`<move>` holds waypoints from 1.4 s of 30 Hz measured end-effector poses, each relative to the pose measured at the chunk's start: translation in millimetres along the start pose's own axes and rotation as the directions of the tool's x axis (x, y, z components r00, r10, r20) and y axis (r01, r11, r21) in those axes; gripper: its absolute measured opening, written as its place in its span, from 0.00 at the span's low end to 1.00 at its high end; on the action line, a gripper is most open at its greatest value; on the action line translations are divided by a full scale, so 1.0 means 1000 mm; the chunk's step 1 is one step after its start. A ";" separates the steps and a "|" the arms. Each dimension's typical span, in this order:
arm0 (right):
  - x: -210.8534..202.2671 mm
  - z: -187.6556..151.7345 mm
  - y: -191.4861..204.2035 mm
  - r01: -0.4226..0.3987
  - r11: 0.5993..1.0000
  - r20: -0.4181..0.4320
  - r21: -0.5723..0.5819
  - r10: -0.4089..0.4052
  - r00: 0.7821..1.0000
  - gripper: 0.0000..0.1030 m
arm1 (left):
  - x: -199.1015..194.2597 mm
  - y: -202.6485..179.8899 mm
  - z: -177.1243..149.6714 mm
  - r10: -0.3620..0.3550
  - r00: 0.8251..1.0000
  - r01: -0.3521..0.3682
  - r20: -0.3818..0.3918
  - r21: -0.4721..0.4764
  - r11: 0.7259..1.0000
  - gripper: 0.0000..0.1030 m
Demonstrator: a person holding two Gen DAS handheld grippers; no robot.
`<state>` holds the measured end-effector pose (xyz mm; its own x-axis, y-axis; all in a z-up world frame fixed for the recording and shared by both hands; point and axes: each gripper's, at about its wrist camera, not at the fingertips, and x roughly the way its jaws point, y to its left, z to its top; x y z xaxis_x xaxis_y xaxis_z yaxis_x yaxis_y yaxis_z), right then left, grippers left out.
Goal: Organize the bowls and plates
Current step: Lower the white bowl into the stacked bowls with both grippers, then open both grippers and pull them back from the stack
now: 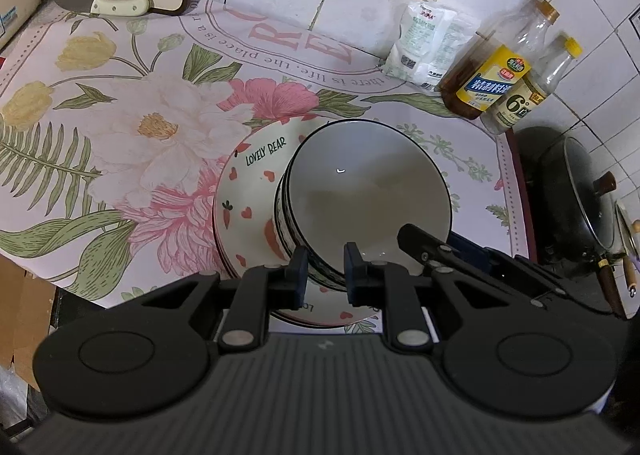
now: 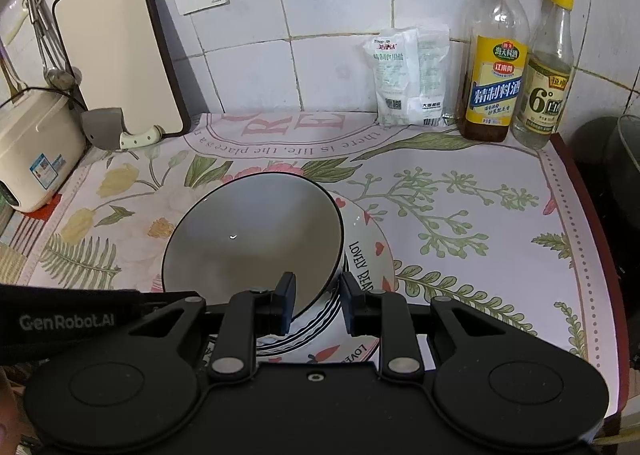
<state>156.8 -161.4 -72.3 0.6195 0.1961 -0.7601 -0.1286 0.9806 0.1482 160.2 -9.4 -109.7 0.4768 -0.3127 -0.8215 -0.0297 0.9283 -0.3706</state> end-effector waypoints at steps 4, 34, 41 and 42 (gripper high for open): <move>-0.001 -0.001 0.002 0.010 1.000 0.011 0.000 -0.010 1.000 0.31 | -0.004 -0.002 0.000 0.021 1.000 -0.021 0.017 0.004 1.000 0.16; -0.038 -0.010 0.007 0.051 0.999 0.082 -0.014 -0.049 0.995 0.52 | -0.031 -0.004 -0.006 0.026 0.996 -0.036 0.089 0.110 0.993 0.18; -0.051 -0.018 0.008 0.052 0.998 0.103 -0.033 -0.048 0.993 0.53 | -0.054 -0.005 -0.008 -0.005 0.993 -0.012 0.121 0.143 0.990 0.18; -0.054 -0.019 0.008 0.052 0.998 0.106 -0.036 -0.048 0.993 0.53 | -0.058 -0.006 -0.009 -0.008 0.992 -0.011 0.125 0.155 0.988 0.18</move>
<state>107.9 -164.1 -42.2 0.7033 0.1484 -0.6952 -0.1241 0.9886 0.0854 124.4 1.4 -63.8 0.5831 -0.2929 -0.7578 0.1014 0.9517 -0.2898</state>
